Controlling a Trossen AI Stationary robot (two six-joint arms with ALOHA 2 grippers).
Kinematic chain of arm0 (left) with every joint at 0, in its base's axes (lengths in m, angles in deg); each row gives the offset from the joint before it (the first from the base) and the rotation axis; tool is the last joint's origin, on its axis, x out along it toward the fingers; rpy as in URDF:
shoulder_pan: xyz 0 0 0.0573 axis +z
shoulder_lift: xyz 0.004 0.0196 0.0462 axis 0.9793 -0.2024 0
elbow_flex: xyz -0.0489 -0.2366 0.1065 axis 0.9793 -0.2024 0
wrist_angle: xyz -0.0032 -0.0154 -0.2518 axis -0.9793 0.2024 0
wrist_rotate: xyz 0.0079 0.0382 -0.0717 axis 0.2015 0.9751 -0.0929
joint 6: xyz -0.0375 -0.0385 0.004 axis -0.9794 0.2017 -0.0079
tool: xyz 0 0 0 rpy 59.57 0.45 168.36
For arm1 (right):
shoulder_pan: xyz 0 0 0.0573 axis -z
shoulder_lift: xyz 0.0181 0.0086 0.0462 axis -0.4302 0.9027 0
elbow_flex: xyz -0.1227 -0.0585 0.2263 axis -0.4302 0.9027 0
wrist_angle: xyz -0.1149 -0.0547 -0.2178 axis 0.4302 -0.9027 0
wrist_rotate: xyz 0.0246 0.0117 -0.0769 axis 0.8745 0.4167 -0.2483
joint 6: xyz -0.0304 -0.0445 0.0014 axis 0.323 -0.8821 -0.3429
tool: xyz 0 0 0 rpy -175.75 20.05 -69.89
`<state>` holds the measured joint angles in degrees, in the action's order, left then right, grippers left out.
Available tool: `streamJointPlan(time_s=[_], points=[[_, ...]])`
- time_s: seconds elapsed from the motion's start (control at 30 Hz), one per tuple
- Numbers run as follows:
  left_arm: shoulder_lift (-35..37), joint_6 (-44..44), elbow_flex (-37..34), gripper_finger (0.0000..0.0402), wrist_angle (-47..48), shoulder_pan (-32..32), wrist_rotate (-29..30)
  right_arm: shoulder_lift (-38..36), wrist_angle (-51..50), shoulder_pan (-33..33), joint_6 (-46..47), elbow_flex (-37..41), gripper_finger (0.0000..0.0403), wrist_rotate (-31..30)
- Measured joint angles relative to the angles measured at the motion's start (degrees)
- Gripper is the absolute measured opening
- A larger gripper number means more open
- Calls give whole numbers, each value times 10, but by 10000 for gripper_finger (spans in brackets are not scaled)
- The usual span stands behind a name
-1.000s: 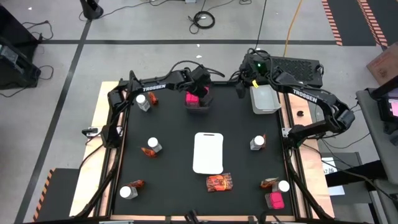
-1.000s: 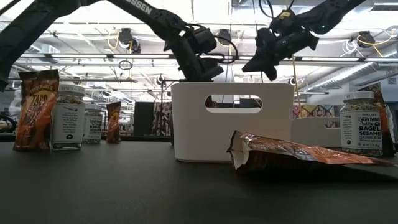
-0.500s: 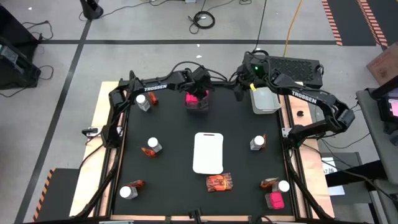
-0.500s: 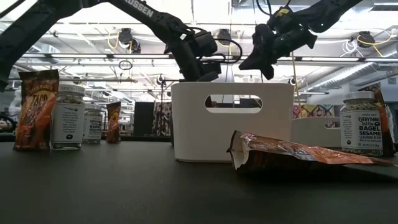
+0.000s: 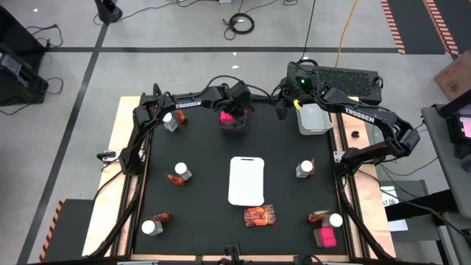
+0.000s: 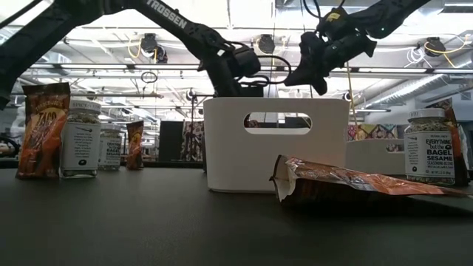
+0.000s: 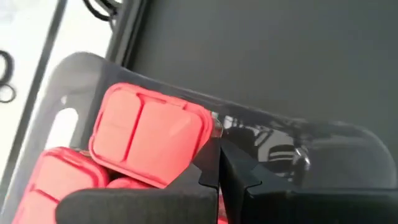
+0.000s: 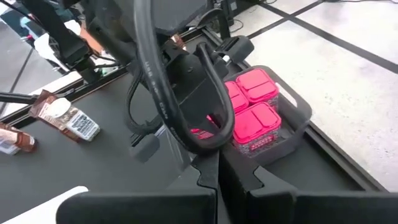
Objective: Sort spices by type
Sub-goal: Put the red seasoning can into the black bin
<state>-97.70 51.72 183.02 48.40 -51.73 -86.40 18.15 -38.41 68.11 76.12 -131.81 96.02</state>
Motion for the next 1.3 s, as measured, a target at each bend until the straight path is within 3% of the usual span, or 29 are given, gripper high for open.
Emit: streamJointPlan(time_s=[0.6, 0.7, 1.1, 1.2, 1.3], points=[[-4, -4, 0, 1, -41, 11, 37, 0, 2, 0, -4, 0, 0, 3], [9, -6, 0, 1, -11, 9, 33, 0, 1, -5, -4, 0, 0, 4], [136, -135, 0, 1, 49, -44, 33, -5, -20, -93, -19, 0, 0, 6], [175, -147, -17, 1, 61, -81, 75, -28, -45, -134, -9, 0, 0, -11], [232, -167, -60, 1, 48, -125, 118, -64, -86, -190, 15, 0, 0, -70]])
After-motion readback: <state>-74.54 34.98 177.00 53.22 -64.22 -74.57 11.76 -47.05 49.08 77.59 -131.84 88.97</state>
